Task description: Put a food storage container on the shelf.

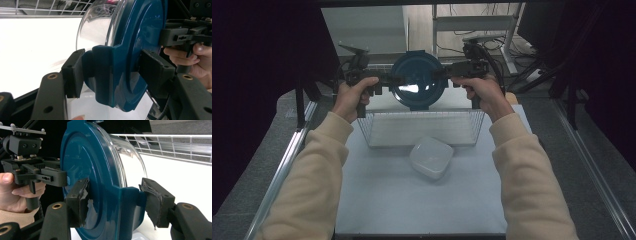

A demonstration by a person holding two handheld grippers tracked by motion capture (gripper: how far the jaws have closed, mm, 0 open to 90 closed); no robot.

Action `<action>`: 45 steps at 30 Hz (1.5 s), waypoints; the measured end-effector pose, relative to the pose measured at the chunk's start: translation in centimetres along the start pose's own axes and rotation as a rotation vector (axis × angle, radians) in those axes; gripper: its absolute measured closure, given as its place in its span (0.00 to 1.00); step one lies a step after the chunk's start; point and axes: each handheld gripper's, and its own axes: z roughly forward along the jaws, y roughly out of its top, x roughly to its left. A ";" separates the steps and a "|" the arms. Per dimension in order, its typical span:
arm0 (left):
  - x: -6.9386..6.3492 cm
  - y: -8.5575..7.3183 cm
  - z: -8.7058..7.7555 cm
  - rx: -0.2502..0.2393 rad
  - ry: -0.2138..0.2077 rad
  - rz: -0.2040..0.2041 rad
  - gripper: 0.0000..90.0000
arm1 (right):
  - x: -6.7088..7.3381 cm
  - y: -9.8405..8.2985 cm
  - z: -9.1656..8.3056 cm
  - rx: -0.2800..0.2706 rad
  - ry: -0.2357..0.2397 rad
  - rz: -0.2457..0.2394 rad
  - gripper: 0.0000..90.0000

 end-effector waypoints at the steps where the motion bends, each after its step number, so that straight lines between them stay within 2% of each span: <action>1: 0.2 0.0 0.2 -0.002 -0.002 -0.007 0.43 | -0.2 0.0 0.1 0.003 0.001 0.005 0.45; 9: 1.8 0.2 1.7 0.029 0.006 -0.036 0.43 | -1.9 -0.1 1.2 0.025 -0.010 0.049 0.44; 10: 2.0 0.3 1.7 0.019 0.001 -0.045 0.43 | -2.2 -0.2 1.6 0.035 -0.014 0.055 0.43; 16: 2.8 0.7 2.2 0.007 -0.013 -0.097 0.43 | -3.5 -0.1 2.1 0.001 0.010 0.112 0.43; 17: 3.1 0.8 2.4 0.001 -0.023 -0.116 0.43 | -3.8 -0.1 2.3 -0.006 0.014 0.125 0.43; 22: 3.5 1.0 2.7 0.011 -0.029 -0.137 0.42 | -4.5 0.0 2.7 -0.015 0.024 0.159 0.43; 23: 3.7 1.1 2.7 0.011 -0.033 -0.149 0.42 | -4.8 0.0 2.8 -0.018 0.028 0.182 0.43; 25: 4.0 1.2 2.9 0.010 -0.039 -0.166 0.42 | -4.9 0.0 2.9 -0.013 0.027 0.188 0.43; 28: 4.4 1.3 3.2 0.003 -0.048 -0.192 0.41 | -5.2 0.0 3.0 -0.007 0.029 0.227 0.42; 34: 5.5 1.4 4.1 -0.023 -0.069 -0.247 0.40 | -5.9 -0.4 3.4 -0.001 0.026 0.274 0.39; 35: 5.6 1.3 4.2 -0.026 -0.069 -0.252 0.40 | -6.2 -0.5 3.5 -0.003 0.029 0.296 0.39; 38: 5.6 1.3 4.4 -0.042 -0.069 -0.243 0.39 | -6.4 -0.6 3.5 -0.008 0.034 0.309 0.39; 42: 5.5 1.1 4.4 -0.051 -0.066 -0.220 0.38 | -6.1 -0.7 3.5 -0.016 0.017 0.281 0.36; 43: 5.3 1.0 4.4 -0.059 -0.048 -0.205 0.35 | -5.9 -0.7 3.5 -0.021 0.000 0.267 0.34; 44: 5.1 0.9 4.3 -0.070 -0.025 -0.189 0.35 | -5.5 -0.7 3.5 -0.035 -0.037 0.237 0.31; 45: 4.7 0.9 4.2 -0.090 0.023 -0.152 0.32 | -5.2 -0.7 3.4 -0.033 -0.063 0.220 0.28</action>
